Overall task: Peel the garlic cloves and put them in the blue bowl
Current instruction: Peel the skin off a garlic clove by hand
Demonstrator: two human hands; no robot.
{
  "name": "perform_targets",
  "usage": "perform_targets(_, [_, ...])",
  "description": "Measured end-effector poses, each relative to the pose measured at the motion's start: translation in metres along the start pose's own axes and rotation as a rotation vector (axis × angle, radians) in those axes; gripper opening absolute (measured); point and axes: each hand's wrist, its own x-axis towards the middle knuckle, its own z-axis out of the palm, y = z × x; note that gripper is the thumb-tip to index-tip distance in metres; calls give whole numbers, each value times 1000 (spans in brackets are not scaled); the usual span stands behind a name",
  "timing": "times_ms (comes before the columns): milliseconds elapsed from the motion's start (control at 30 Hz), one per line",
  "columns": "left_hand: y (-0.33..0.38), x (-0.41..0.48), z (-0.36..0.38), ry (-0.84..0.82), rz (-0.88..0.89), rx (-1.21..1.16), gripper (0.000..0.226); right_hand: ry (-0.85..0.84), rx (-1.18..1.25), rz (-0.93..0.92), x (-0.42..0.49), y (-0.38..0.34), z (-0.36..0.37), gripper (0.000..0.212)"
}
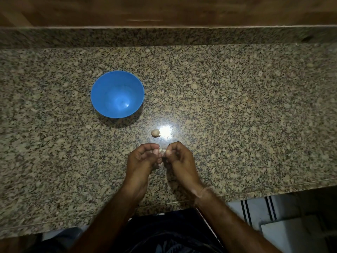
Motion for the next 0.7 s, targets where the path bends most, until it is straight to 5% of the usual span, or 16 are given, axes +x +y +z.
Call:
perform_targets(167, [-3,5,2,43,-7,-20,10,74,-427,-262,7,10,-10,37])
perform_targets(300, [-5,6,6,69,24,-34,13,-1,16,3,5,1,-7,11])
perform_targets(400, [-5,5,8,91,57,-18,15,-10,285,163,4,-4,-1,12])
perform_targets(700, [-6,9,5,160,176,219,12,-16,365,264,3,-2,3,13])
